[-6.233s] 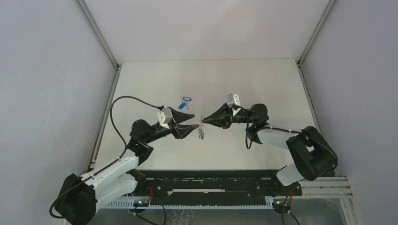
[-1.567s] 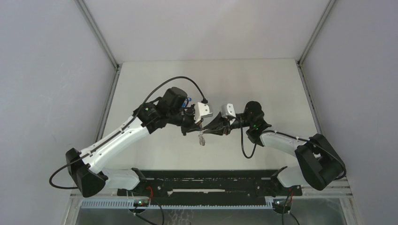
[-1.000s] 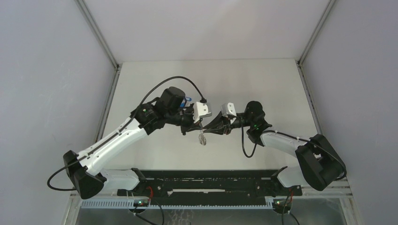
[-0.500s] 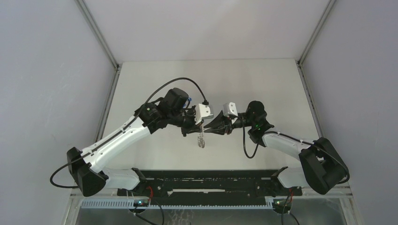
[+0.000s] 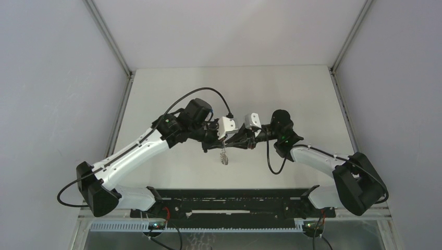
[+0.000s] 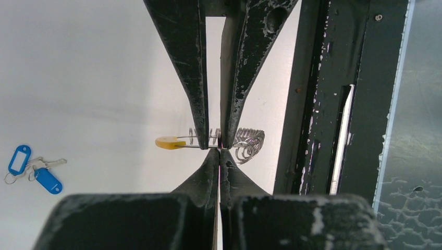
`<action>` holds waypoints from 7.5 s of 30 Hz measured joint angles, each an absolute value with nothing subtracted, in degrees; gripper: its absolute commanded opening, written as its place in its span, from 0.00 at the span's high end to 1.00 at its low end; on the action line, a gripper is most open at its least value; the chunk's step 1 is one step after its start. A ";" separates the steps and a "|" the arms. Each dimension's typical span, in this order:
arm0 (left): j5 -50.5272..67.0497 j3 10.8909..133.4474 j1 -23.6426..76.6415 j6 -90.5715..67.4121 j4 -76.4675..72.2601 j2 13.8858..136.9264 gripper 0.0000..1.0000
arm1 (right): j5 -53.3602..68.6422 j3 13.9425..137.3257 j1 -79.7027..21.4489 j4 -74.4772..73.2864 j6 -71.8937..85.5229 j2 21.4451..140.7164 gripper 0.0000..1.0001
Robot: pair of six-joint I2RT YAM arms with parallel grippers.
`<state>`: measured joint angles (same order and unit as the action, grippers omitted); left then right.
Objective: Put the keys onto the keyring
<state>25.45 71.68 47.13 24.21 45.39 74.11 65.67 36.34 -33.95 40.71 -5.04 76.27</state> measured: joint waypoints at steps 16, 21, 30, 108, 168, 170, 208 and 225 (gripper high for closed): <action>24.29 71.70 47.20 24.62 45.76 74.22 1.00 | 65.60 36.95 -34.28 35.59 -8.01 76.62 0.86; 24.38 71.70 47.40 24.62 45.76 74.22 1.00 | 65.63 36.95 -34.63 35.73 -7.99 76.73 0.92; 24.14 71.70 47.62 24.58 45.58 74.19 0.87 | 65.58 36.95 -34.52 35.66 -8.10 77.06 1.00; 41.41 24.73 34.37 6.37 -34.65 60.07 0.76 | 79.50 39.92 -28.27 70.59 6.63 91.11 1.00; 39.33 31.27 34.65 13.78 -14.11 60.82 1.00 | 69.95 47.88 -30.81 10.04 -33.36 84.44 0.79; 39.40 31.31 34.65 13.98 -13.93 60.93 1.00 | 69.78 48.21 -31.16 9.17 -33.85 84.47 0.79; 39.27 34.00 35.14 15.70 -8.82 64.16 0.99 | 66.54 52.29 -32.77 -1.02 -40.12 86.21 1.00; 32.10 34.00 33.19 15.33 -8.69 61.25 0.51 | 58.81 52.62 -31.88 -12.34 -46.54 80.51 1.00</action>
